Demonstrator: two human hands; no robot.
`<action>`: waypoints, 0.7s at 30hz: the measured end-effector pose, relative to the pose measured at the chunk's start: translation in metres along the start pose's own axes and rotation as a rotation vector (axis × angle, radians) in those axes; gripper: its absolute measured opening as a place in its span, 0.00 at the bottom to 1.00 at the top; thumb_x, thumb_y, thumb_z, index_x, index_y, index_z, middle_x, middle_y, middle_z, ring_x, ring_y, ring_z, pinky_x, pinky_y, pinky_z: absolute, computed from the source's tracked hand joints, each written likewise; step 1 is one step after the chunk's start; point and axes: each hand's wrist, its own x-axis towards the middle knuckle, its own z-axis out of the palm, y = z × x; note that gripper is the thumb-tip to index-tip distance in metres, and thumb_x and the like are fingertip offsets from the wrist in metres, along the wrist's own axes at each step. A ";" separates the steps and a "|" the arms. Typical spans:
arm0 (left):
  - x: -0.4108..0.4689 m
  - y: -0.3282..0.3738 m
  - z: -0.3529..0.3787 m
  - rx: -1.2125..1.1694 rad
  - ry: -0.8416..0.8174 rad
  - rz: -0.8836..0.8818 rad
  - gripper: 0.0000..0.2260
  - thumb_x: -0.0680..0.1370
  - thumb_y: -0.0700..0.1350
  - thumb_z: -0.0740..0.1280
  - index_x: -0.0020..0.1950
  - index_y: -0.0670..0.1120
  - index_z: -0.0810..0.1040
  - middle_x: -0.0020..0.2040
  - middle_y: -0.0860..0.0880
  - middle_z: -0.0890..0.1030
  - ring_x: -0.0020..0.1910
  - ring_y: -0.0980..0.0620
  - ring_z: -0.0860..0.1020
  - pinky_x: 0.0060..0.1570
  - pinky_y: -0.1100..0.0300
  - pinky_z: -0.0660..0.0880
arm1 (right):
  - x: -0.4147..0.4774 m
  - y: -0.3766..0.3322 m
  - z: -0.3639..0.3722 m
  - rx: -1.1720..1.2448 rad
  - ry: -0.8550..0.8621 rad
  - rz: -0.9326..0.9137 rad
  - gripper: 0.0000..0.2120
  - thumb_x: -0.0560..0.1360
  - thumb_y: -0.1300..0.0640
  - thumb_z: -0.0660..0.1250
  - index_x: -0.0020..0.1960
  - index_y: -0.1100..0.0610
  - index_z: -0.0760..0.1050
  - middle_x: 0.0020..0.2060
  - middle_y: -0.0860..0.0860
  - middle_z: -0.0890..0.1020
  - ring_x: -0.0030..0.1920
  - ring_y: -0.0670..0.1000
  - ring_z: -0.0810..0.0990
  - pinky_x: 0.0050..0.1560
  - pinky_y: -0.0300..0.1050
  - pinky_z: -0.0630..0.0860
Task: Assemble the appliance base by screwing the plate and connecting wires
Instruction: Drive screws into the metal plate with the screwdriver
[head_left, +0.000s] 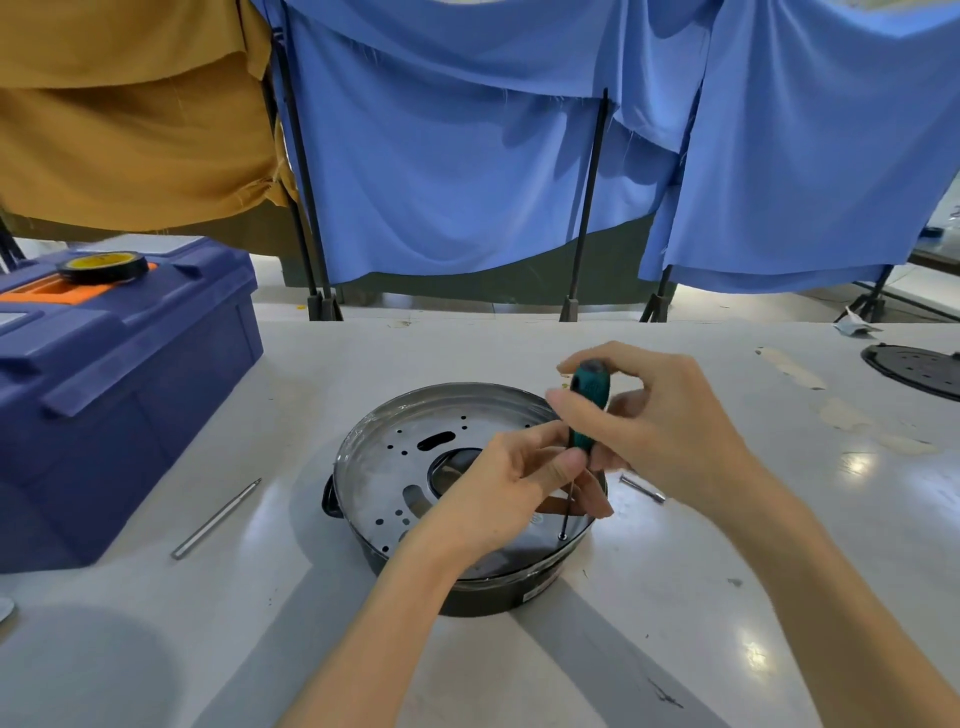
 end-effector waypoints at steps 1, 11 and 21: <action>0.000 0.001 -0.001 0.008 0.002 -0.008 0.10 0.83 0.43 0.61 0.61 0.43 0.77 0.45 0.47 0.85 0.51 0.47 0.83 0.59 0.53 0.78 | 0.000 0.001 -0.006 0.033 -0.054 -0.012 0.10 0.71 0.47 0.73 0.47 0.52 0.81 0.39 0.50 0.83 0.31 0.53 0.83 0.33 0.48 0.83; -0.003 -0.009 -0.022 0.701 -0.217 -0.193 0.28 0.72 0.34 0.73 0.70 0.50 0.74 0.69 0.63 0.68 0.67 0.74 0.57 0.67 0.70 0.53 | 0.008 0.000 -0.003 0.057 -0.175 -0.050 0.11 0.71 0.57 0.75 0.38 0.61 0.75 0.28 0.56 0.80 0.22 0.52 0.81 0.22 0.42 0.77; -0.002 -0.010 -0.016 0.641 -0.092 -0.189 0.27 0.68 0.28 0.72 0.63 0.49 0.80 0.67 0.52 0.77 0.70 0.59 0.69 0.70 0.58 0.67 | -0.013 0.017 0.023 -0.190 0.478 0.106 0.17 0.72 0.50 0.70 0.32 0.58 0.70 0.22 0.55 0.74 0.24 0.59 0.78 0.31 0.54 0.76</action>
